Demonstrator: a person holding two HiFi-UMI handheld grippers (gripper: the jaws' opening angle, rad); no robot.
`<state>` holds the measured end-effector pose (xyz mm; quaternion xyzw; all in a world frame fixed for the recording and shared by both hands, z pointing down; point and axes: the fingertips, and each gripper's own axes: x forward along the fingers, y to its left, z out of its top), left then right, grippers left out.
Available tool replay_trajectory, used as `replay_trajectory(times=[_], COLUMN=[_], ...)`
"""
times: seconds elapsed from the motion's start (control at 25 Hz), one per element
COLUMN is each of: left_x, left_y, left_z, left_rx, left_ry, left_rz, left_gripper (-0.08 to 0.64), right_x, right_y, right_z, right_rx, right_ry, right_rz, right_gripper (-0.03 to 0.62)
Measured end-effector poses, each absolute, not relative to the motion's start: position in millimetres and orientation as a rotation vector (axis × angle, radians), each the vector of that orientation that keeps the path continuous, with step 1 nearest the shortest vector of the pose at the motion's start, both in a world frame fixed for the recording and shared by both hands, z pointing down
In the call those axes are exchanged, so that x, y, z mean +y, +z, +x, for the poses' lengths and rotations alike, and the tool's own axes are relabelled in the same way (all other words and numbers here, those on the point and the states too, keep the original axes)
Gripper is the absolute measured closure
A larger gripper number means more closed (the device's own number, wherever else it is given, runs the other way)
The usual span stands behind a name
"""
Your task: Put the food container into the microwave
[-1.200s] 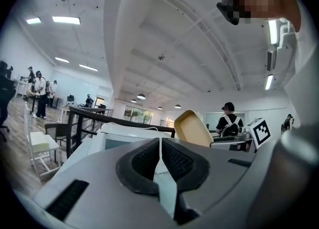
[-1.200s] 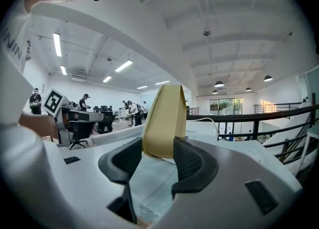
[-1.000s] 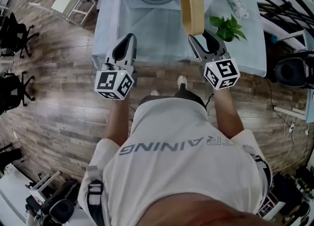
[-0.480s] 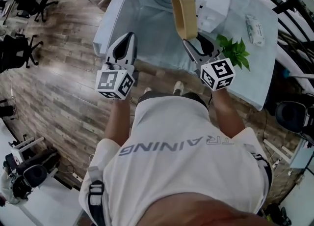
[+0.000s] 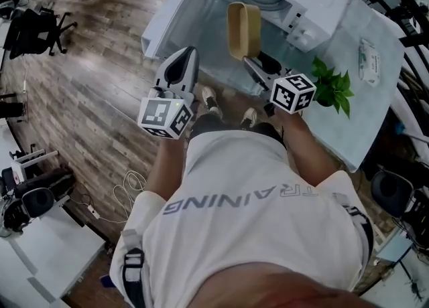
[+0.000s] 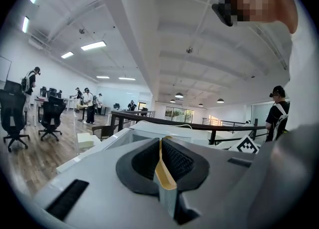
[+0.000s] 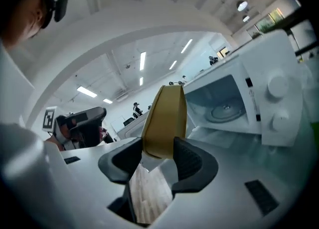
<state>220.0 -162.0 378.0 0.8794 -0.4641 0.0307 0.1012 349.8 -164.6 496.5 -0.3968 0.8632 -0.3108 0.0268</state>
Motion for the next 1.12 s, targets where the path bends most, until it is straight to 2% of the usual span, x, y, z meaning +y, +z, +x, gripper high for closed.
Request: replay_trajectory(times=[0.56, 1.12], left_x=[-190.2, -199.4], left_y=[377.8, 382.5], left_z=[219.7, 223.8], left_rx=[-1.285, -1.197], left_ry=[0.115, 0.106], left_rz=[2.642, 2.625], left_gripper=[0.518, 0.518], right_x=[-227.5, -321.4], right_y=[542.6, 557.7], right_z=[332.5, 340.9], right_rx=[2.396, 2.220], right_ry=[-1.244, -1.217], right_rz=[-1.249, -1.371], right_gripper=[0.380, 0.380])
